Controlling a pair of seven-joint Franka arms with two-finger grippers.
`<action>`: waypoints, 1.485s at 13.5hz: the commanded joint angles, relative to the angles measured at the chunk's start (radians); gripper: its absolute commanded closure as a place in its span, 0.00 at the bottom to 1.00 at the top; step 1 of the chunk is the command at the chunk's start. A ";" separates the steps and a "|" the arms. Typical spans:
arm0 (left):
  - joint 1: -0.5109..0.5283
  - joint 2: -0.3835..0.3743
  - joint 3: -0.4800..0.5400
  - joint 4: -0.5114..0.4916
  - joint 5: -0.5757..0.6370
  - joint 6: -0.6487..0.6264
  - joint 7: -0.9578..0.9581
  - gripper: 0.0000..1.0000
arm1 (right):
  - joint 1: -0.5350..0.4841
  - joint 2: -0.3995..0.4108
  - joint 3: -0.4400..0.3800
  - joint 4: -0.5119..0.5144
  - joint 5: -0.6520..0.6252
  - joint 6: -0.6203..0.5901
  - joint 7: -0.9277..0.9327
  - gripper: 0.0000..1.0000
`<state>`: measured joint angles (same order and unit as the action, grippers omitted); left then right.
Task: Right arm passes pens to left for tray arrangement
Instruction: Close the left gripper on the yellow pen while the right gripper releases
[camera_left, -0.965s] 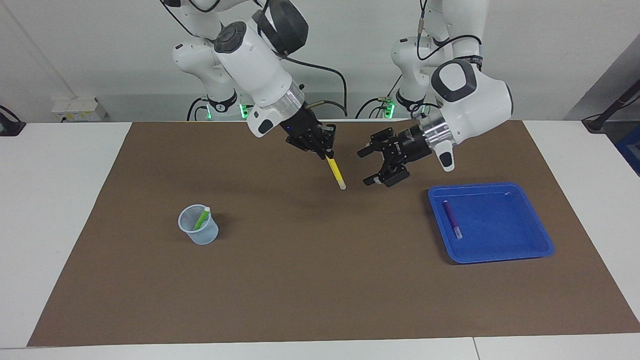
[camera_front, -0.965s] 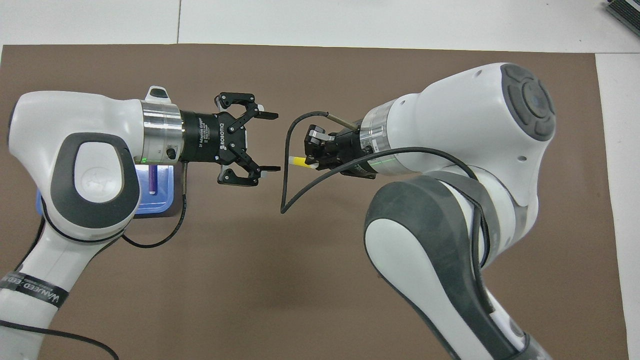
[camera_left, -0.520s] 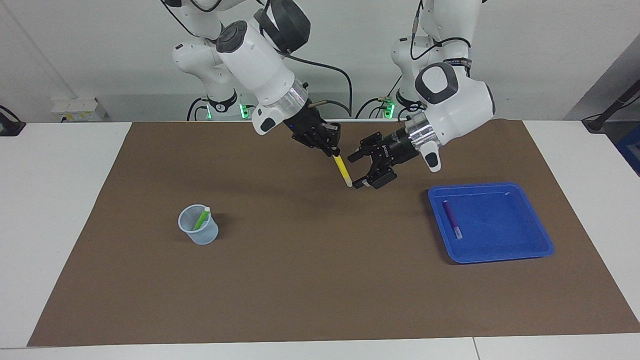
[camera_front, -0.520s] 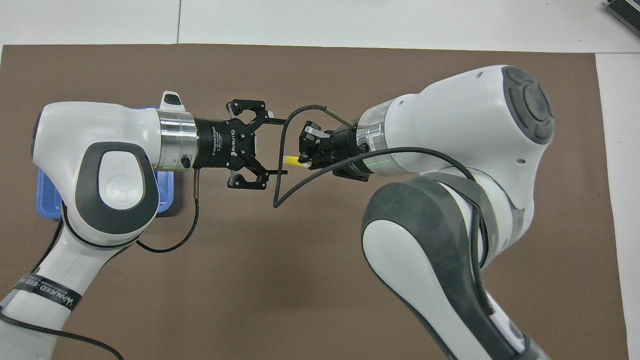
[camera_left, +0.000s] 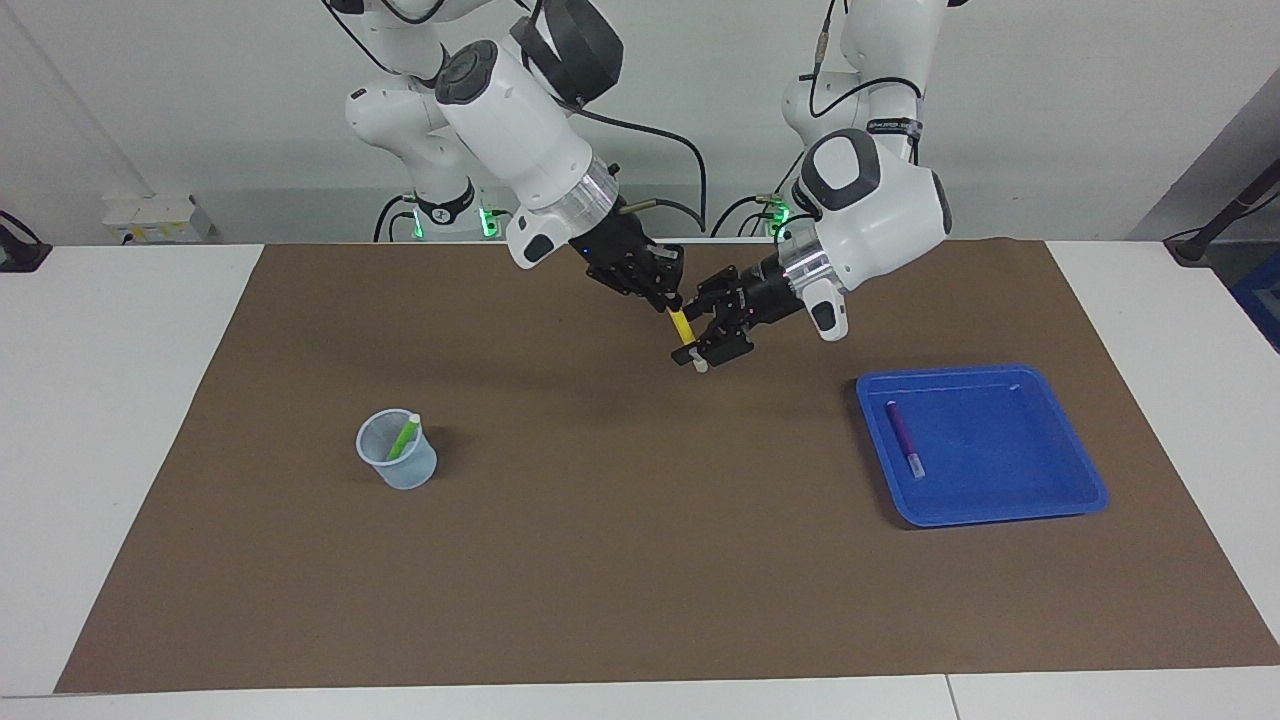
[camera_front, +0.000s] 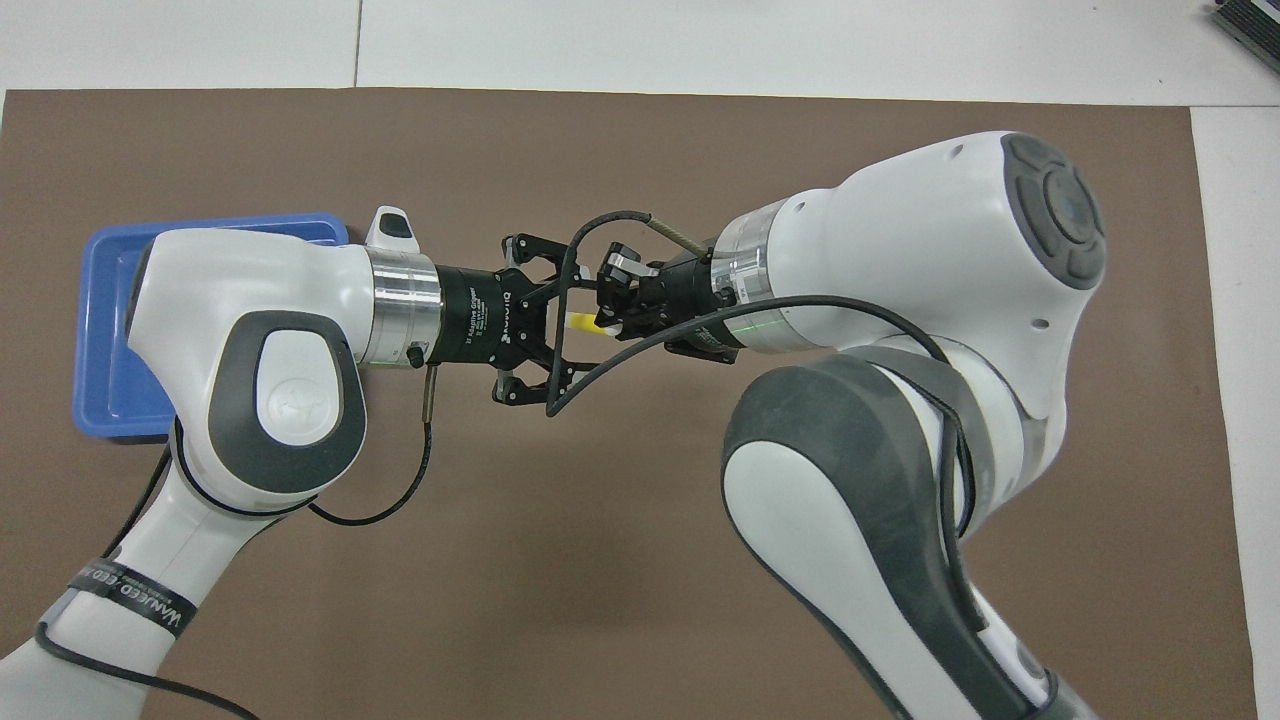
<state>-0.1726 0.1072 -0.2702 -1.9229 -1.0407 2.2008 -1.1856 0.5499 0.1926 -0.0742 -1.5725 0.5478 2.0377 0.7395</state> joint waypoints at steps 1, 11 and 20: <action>0.004 -0.034 0.009 -0.033 -0.015 0.002 0.017 0.29 | 0.010 -0.001 -0.002 -0.006 0.024 0.007 0.014 0.91; 0.053 -0.043 0.012 -0.033 -0.015 -0.090 0.026 0.63 | 0.011 -0.001 -0.002 -0.007 0.024 0.007 0.014 0.91; 0.054 -0.041 0.011 -0.025 -0.015 -0.098 0.027 1.00 | 0.011 -0.001 -0.002 -0.007 0.023 0.004 0.012 0.91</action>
<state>-0.1252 0.0919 -0.2638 -1.9272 -1.0404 2.1216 -1.1765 0.5576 0.1936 -0.0743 -1.5731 0.5478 2.0374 0.7399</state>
